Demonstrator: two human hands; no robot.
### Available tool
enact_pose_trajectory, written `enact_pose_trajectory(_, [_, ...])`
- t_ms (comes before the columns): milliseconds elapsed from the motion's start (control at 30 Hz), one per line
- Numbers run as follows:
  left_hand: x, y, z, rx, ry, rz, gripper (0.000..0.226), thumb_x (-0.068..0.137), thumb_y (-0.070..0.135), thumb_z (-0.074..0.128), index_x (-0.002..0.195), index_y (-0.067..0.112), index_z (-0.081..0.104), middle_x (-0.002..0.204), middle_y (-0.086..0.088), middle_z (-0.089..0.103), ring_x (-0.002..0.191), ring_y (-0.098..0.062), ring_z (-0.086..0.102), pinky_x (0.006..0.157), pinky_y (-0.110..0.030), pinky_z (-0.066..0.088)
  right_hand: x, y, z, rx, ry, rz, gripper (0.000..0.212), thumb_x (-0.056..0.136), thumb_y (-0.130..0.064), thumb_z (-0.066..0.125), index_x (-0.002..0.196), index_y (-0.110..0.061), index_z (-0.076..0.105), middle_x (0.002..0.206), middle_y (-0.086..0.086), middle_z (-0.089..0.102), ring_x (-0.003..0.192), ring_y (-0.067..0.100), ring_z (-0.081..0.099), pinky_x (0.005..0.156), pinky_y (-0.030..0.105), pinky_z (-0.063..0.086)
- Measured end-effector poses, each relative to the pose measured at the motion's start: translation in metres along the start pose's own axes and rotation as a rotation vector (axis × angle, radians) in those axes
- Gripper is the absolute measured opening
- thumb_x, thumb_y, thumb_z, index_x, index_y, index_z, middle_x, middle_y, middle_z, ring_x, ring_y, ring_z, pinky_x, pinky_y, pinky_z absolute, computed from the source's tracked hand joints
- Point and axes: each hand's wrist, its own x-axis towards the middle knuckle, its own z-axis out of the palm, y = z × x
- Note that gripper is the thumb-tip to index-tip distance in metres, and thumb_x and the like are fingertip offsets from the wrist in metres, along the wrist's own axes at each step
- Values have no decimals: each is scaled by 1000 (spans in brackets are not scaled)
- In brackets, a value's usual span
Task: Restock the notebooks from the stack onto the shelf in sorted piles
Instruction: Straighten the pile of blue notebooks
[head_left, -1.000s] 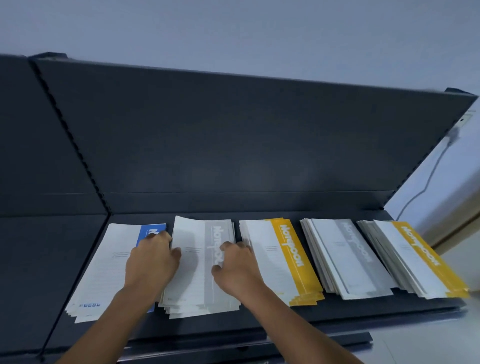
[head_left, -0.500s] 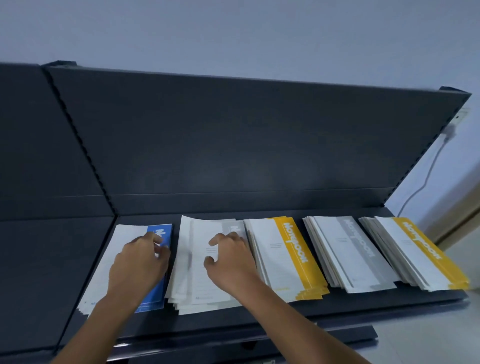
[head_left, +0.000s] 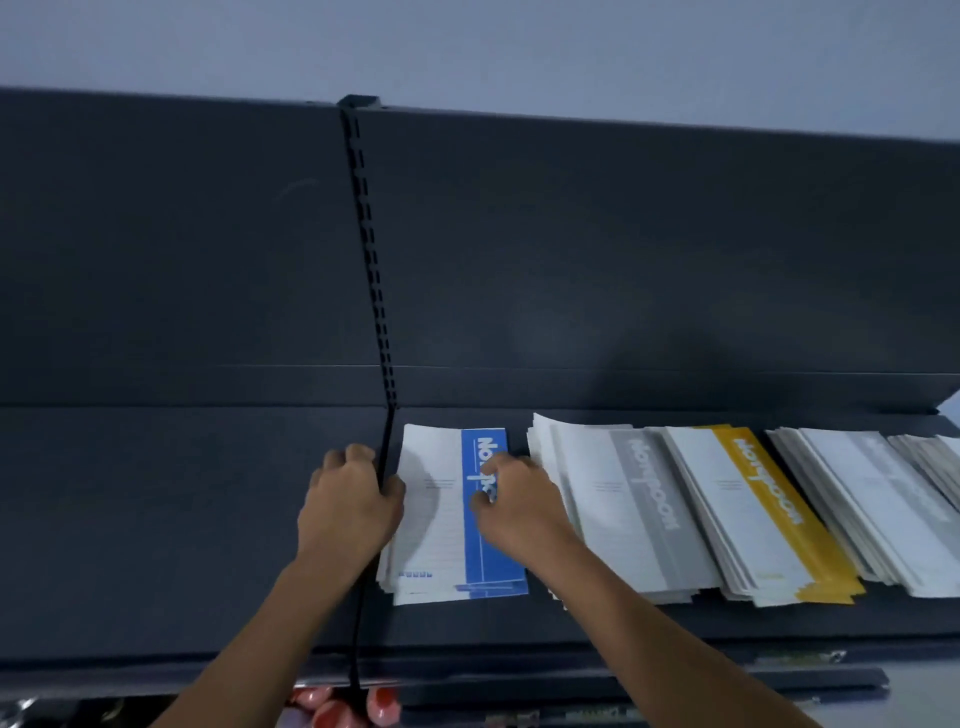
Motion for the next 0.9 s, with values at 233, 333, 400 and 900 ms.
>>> enact_pose_trajectory(233, [7,-2,17,-64,-175,5,34,95,38,58,118,13,53,107,-4,57,93,-24,57,77,-35,45,0,-5,26,-95,-10,169,36,97,-25,56,129,-10,49,124,11,53,120,27,48,98,35,46])
enact_pose_trajectory(333, [8,5,24,-68,-180,-3,34,95,38,57,116,12,51,107,-7,60,96,-29,62,77,-37,49,1,-3,28,-120,12,148,35,96,-25,58,127,-10,52,114,9,58,111,24,53,88,31,46])
enact_pose_trajectory(400, [10,9,27,-108,-198,-66,33,94,39,58,110,11,49,103,-7,61,92,-28,62,69,-34,46,2,-2,27,-114,21,144,33,96,-22,59,125,-10,53,104,5,55,97,21,54,79,28,46])
enact_pose_trajectory(900, [10,10,18,-495,-269,-128,13,104,27,51,107,15,53,106,2,63,89,-9,59,67,-24,41,3,-2,12,151,-55,171,35,95,-21,57,127,-15,44,98,-3,57,85,20,66,59,28,51])
